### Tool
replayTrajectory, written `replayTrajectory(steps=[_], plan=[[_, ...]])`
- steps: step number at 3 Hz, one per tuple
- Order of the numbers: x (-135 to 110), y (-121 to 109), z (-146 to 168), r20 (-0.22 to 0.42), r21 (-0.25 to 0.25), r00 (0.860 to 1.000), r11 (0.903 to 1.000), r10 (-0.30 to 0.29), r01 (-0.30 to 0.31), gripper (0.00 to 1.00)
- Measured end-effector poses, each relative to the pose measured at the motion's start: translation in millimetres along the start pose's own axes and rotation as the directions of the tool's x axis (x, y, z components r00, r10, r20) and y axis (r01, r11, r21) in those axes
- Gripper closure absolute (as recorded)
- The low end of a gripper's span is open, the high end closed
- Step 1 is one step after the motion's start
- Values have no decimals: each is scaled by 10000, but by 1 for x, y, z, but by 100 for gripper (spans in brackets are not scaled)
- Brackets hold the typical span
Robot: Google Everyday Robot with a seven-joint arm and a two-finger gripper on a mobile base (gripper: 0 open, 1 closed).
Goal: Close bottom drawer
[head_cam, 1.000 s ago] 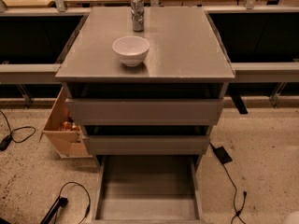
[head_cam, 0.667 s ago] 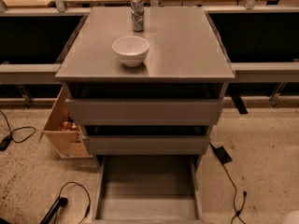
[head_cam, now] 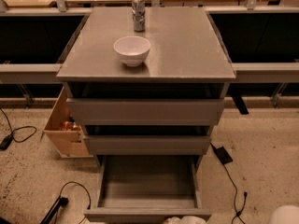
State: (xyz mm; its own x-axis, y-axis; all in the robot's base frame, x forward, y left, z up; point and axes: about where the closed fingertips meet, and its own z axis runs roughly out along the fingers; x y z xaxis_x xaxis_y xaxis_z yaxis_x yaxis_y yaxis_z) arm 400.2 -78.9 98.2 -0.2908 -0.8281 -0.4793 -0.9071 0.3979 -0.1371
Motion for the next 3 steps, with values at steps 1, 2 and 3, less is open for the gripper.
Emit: replayTrajectory(steps=[1,2,3], plan=[[0,0,0,1,1,10000,10000,-1,1,100],[-15,-42,18,335,354,9990,9990,-288,277,100],[-16,-44,20,374,398,9988,9987,-324,309,100]])
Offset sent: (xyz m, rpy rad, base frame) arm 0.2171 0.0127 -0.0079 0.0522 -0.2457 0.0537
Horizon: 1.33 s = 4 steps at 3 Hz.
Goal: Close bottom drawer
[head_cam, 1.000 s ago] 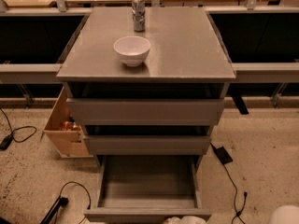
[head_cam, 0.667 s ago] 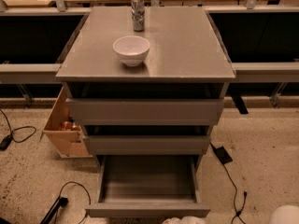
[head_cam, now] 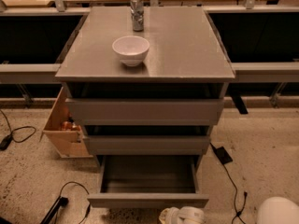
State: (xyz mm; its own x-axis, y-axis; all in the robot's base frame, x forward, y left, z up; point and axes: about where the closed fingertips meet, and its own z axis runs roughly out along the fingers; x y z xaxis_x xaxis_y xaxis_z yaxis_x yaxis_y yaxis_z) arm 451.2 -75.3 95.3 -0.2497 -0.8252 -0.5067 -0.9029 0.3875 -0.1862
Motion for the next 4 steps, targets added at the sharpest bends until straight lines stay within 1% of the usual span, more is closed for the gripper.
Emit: replayTrajectory(steps=[1,2,3,4], plan=[[-15,-50,14,215,405,9992,9986,-352,343,100],[-17,-58,16,257,494,9987,9979,-430,417,100],[-35,-111,26,400,939,9958,9925,-823,782,100],[-40,-124,27,432,1069,9947,9904,-930,879,100]])
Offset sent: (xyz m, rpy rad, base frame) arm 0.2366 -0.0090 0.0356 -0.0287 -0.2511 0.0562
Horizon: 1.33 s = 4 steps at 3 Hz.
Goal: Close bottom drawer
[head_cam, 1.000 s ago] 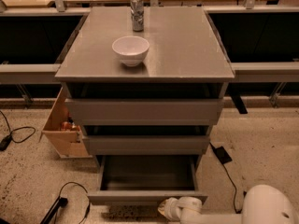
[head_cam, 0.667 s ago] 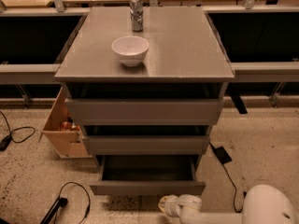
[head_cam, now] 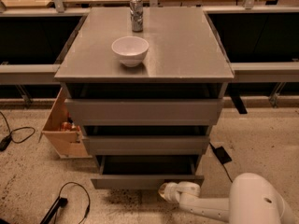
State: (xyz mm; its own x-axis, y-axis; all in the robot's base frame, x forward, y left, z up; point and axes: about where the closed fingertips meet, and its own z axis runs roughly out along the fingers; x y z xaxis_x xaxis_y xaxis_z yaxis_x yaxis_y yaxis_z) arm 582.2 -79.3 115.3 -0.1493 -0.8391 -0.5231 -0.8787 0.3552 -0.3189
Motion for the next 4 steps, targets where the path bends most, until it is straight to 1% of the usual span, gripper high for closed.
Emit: replayTrajectory(steps=[1,4], plan=[[-4,-16,3,33,168,9999,9998,-115,115,100],[-13,-54,4,138,592,9994,9977,-326,317,100]])
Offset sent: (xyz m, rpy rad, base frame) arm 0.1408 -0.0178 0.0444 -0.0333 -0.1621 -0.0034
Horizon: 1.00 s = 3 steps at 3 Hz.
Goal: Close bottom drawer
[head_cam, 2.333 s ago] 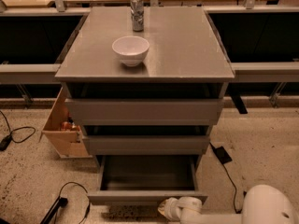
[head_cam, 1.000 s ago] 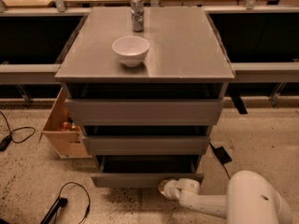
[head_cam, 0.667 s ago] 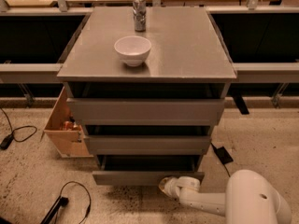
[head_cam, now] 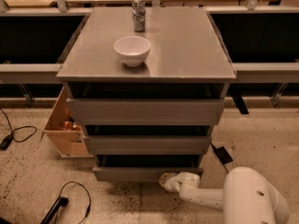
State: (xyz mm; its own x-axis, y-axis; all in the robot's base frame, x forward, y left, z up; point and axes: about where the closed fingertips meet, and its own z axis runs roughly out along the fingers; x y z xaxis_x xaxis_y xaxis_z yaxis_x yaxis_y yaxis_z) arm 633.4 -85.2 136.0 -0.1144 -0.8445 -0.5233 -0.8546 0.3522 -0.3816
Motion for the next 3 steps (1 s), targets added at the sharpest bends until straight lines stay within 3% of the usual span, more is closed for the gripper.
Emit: replayTrajectory(steps=[1,2,3], plan=[[0,0,0,0,0,10000,10000,0,0,100],[0,0,0,0,0,10000,10000,0,0,81],[0,0,0,0,-1,10000,10000,0,0,50]])
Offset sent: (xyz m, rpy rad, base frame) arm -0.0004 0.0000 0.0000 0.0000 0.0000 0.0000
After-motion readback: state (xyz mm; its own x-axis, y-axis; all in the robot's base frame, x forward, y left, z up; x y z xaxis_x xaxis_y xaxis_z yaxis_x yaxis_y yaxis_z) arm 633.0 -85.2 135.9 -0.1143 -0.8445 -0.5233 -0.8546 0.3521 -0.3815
